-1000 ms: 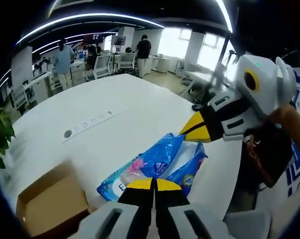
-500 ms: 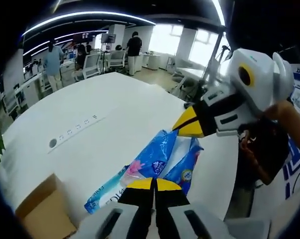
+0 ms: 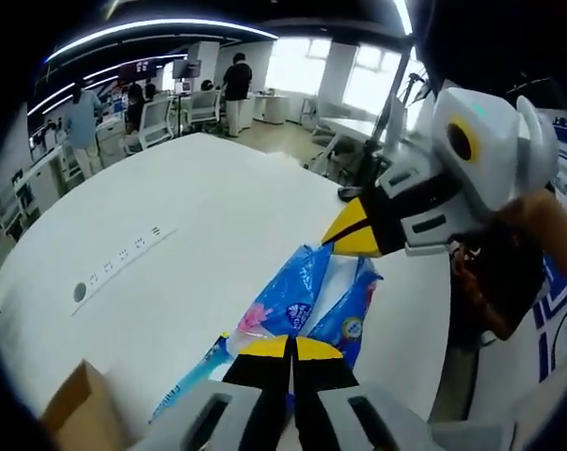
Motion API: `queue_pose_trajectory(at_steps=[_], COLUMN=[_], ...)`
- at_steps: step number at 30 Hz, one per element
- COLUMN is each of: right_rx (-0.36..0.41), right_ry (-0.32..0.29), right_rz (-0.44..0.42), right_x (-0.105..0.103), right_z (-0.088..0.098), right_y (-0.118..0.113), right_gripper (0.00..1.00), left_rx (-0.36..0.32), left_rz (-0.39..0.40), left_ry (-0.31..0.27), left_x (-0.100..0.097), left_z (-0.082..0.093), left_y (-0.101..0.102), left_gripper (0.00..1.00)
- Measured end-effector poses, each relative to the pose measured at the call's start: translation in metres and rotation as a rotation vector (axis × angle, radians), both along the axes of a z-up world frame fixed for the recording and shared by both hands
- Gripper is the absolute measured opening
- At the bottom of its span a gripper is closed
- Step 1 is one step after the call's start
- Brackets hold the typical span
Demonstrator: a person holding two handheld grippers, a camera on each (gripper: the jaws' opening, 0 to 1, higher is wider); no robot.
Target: Operate the shoe box by opening the lid, removing the specified soft item, and placing it in the target area until the item is outside and the box remains undamaged.
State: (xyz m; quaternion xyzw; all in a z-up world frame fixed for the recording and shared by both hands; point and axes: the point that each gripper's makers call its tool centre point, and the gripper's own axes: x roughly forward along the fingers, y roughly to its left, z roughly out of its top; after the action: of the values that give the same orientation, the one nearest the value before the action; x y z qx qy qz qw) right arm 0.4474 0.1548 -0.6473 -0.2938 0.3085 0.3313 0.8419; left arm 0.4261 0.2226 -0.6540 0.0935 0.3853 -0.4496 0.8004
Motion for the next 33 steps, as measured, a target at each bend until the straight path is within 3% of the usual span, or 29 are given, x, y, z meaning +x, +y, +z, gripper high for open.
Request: queue_pose_trajectory(at_steps=[12,18,33], right_rx=[-0.032,-0.046,-0.077], right_ry=[0.009,0.024,0.058], right_rz=[-0.042,-0.062,-0.061], right_x=[0.009,0.005,0.007], right_z=[-0.023,-0.039,-0.076], right_y=[-0.029,-0.038,-0.039], right_gripper=[0.0,0.0,0.0], left_rx=[0.008,0.03,0.067], left_rz=[-0.06,-0.087,-0.098], left_ry=[0.029,0.054,0.1], left_x=[-0.001,0.0,0.005], left_z=[-0.02,-0.04,-0.079], left_y=[-0.03,-0.041,-0.042], left_gripper=[0.0,0.0,0.0])
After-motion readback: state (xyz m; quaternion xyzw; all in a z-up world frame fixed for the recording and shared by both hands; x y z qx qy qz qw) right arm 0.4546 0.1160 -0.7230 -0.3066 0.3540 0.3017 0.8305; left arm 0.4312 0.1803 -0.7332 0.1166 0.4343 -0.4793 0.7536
